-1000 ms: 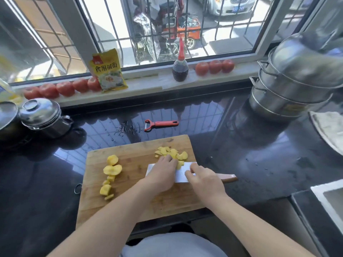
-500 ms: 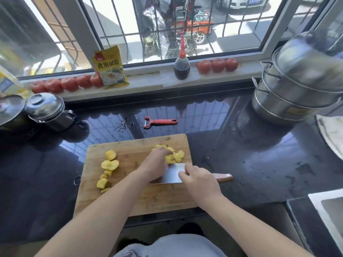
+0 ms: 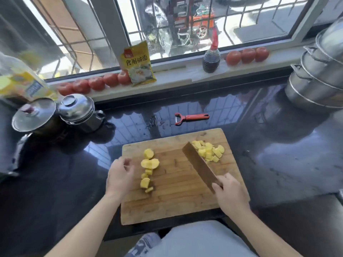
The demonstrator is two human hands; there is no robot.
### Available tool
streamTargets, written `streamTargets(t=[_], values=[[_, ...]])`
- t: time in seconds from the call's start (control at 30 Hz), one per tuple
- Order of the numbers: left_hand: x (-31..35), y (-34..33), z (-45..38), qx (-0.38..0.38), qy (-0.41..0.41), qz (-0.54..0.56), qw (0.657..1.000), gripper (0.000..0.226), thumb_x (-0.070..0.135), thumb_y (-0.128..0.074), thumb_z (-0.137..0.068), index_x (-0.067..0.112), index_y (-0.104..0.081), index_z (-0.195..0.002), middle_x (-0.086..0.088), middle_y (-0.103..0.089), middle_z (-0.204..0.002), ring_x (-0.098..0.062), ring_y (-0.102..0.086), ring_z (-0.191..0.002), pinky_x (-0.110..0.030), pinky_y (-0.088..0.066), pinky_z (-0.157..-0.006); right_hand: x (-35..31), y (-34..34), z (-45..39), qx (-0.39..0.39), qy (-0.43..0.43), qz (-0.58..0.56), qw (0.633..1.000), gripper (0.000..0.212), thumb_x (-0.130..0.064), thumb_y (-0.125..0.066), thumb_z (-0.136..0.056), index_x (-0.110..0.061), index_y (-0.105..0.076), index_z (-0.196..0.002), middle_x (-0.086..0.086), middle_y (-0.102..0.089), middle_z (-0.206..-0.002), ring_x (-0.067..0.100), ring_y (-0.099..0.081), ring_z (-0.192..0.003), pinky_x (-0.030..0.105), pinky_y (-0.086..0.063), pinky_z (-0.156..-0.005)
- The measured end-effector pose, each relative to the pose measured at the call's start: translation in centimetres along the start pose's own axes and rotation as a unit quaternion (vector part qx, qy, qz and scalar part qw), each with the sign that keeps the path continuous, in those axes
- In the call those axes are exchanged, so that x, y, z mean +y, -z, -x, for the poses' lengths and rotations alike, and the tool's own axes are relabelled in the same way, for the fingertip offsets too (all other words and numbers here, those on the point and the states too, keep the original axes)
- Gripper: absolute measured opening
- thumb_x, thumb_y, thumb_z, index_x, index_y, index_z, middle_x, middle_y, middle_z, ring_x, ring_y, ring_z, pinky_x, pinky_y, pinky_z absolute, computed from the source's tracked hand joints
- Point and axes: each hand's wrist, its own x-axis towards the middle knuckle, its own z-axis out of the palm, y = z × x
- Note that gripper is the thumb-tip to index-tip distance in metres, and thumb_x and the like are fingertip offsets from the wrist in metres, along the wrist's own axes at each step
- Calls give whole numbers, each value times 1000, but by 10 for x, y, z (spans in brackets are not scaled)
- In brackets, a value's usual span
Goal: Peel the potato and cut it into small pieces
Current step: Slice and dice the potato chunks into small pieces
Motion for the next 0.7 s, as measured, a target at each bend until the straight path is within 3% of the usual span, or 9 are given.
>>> streamTargets(t=[0.13, 0.23, 0.43, 0.53, 0.63, 0.7], values=[[-2, -12, -16, -119, -152, -90, 977, 33, 30, -71, -94, 22, -65, -125, 8, -50, -115, -20, -54, -113, -39, -49, -96, -24, -11, 14, 11, -52, -69, 996, 15, -17, -57, -100, -20, -68, -91, -9, -51, -85, 6, -51, -76, 19, -36, -59], [9, -28, -19, -131, -225, -171, 950, 38, 38, -68, -97, 20, -60, -130, 2, -53, -120, -23, -49, -118, -36, -47, -95, -28, -11, 22, 13, -71, -82, 994, 16, -16, -57, -100, -22, -68, -91, -7, -52, -86, 6, -53, -76, 20, -39, -59], [17, -42, -20, -80, -204, -201, 955, 23, 34, -62, -99, 18, -61, -116, -2, -57, -115, -25, -52, -109, -38, -50, -86, -27, -4, 20, 9, -73, -69, 995, 17, -15, -58, -99, -20, -70, -89, -7, -51, -84, 8, -54, -74, 25, -44, -61], [20, -37, -22, -88, -178, -162, 967, 18, 32, -61, -100, 16, -64, -109, 0, -57, -103, -26, -56, -102, -38, -48, -79, -31, 6, 14, 3, -62, -32, 998, 17, -17, -57, -100, -18, -68, -87, -7, -50, -83, 6, -52, -72, 18, -35, -55], [32, -27, -20, -87, -147, -79, 982, 12, 29, -61, -102, 19, -58, -97, 3, -56, -92, -24, -56, -92, -35, -41, -73, -34, 15, 6, 2, -57, -12, 998, 19, -20, -55, -100, -22, -65, -84, -7, -50, -83, 2, -50, -73, 15, -25, -51], [48, -21, -13, -111, -80, 47, 989, 10, 29, -58, -105, 19, -60, -103, 1, -62, -94, -22, -58, -90, -33, -44, -70, -34, 17, 1, 0, -52, -16, 999, 19, -20, -56, -100, -23, -64, -83, -7, -50, -84, 2, -51, -75, 16, -28, -53]])
